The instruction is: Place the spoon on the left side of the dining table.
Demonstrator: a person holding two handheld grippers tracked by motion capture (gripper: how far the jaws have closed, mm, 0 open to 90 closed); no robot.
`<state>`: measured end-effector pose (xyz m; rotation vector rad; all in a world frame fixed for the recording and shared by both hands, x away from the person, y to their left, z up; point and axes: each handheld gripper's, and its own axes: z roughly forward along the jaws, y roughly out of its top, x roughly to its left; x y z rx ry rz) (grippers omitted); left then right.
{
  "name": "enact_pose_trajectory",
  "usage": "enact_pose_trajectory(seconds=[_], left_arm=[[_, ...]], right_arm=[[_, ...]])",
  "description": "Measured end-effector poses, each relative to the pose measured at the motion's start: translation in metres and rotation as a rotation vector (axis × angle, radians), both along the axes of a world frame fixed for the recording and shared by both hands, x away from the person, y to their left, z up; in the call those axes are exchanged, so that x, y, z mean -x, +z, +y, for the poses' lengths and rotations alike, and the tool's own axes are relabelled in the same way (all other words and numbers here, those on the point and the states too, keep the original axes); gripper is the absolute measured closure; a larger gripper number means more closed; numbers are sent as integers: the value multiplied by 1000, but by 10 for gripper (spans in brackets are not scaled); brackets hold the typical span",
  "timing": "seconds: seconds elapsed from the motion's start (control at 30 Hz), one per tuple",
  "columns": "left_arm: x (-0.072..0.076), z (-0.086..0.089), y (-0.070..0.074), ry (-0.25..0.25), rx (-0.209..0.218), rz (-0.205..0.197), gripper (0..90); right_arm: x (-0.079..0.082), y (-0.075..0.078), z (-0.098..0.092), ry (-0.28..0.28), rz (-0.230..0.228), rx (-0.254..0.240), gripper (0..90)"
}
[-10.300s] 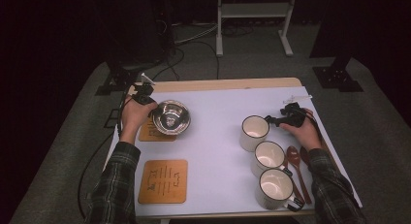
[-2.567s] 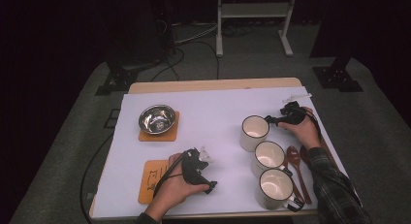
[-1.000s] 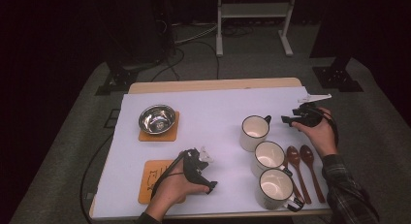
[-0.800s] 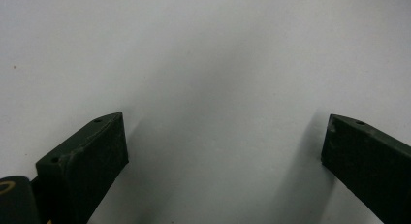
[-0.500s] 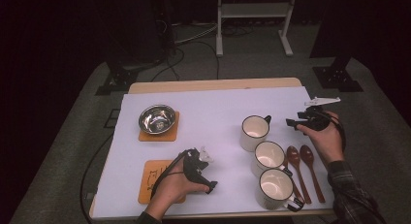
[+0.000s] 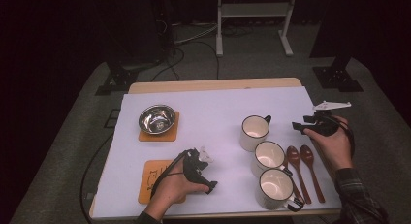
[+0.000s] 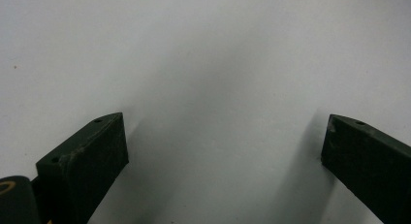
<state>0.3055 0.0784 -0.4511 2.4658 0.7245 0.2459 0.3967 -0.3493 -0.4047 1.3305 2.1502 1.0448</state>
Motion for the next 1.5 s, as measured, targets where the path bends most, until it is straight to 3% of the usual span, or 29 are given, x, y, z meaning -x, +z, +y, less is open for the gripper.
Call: enact_pose_trajectory(seconds=[1.5], left_arm=[[-1, -2, 1, 2, -15, 8, 13]], right_arm=[[70, -13, -18, -25, 51, 24, 420]])
